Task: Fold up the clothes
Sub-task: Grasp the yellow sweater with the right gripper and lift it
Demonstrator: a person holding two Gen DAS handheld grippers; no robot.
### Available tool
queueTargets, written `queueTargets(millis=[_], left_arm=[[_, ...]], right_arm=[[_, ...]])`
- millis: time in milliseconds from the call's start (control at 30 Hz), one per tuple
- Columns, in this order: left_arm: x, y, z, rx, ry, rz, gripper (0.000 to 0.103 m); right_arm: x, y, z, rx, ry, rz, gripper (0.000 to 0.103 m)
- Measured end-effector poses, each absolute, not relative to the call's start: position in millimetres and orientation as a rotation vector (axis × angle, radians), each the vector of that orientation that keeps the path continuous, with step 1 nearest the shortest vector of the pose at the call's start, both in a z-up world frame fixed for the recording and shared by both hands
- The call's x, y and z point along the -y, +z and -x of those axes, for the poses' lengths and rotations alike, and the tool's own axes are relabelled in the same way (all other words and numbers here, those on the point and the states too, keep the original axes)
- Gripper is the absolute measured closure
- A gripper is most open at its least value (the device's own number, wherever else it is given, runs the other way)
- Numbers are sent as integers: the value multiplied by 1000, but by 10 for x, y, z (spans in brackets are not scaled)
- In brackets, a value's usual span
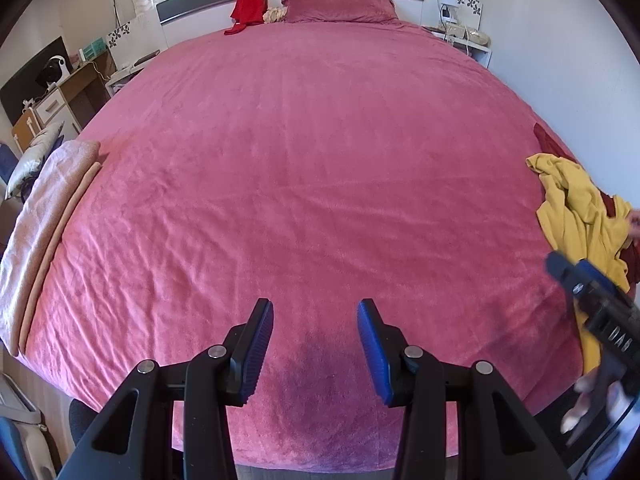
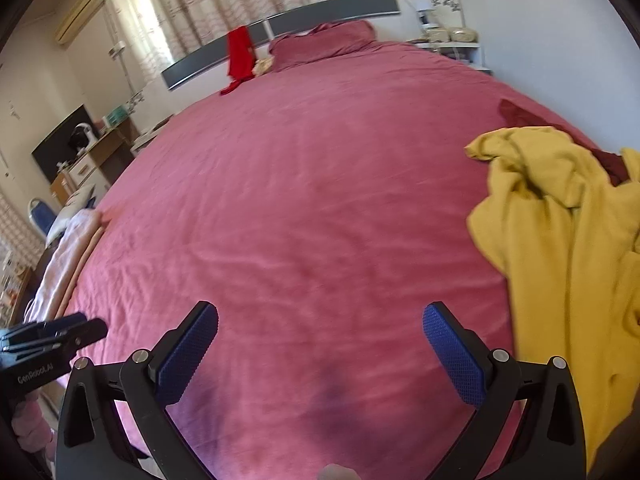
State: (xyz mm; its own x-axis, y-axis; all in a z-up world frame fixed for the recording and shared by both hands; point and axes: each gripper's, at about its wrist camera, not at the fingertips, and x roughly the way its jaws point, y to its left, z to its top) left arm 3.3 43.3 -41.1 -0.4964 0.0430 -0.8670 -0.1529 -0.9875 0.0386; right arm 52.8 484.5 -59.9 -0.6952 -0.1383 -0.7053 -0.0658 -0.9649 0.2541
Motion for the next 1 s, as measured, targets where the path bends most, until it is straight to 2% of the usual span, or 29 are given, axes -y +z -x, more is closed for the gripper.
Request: queueTargets(millis=[267, 433, 700, 900, 1000], left_arm=[[-473, -449, -40, -182, 2610, 1523, 59], [-486, -558, -39, -119, 2530, 1569, 59], [-548, -736, -51, -154, 2477, 1625, 59], [-473, -862, 13, -112, 2452, 1706, 59], [-442, -904, 21, -87, 2449, 1730, 59]], right_arm=[[-5057, -532, -563, 385, -2901, -1193, 0], [-5204, -510, -554, 368, -2922, -1223, 0], [-5334, -427, -725, 384, -2880, -1183, 0], [-5734, -387, -624, 425, -2965, -1203, 0], [-5922, -441, -298, 302, -2937, -1314, 0]])
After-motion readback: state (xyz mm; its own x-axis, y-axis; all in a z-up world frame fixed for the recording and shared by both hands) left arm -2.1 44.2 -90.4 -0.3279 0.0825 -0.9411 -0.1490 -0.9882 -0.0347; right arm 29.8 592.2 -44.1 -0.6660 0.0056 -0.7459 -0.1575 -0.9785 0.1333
